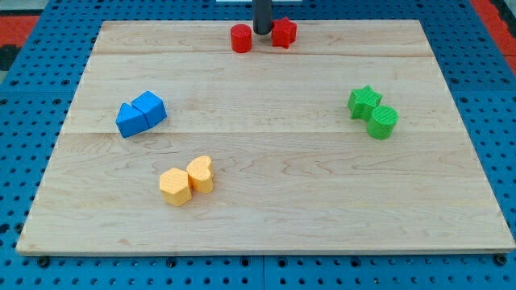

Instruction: Push the red star closer to red circle and down a bit

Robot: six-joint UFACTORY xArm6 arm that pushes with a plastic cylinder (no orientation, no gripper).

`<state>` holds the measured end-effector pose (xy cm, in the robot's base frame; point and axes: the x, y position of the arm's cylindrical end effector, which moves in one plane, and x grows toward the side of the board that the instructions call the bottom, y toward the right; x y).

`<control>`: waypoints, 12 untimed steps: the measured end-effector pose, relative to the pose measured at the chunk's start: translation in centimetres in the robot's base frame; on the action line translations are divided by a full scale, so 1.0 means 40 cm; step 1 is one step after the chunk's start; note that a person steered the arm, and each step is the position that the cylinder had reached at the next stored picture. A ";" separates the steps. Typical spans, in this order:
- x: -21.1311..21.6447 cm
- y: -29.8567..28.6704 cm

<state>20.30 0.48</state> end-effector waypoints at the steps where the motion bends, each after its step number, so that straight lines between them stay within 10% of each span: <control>1: -0.025 0.051; 4: 0.019 0.446; 12: 0.043 0.072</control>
<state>22.01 3.38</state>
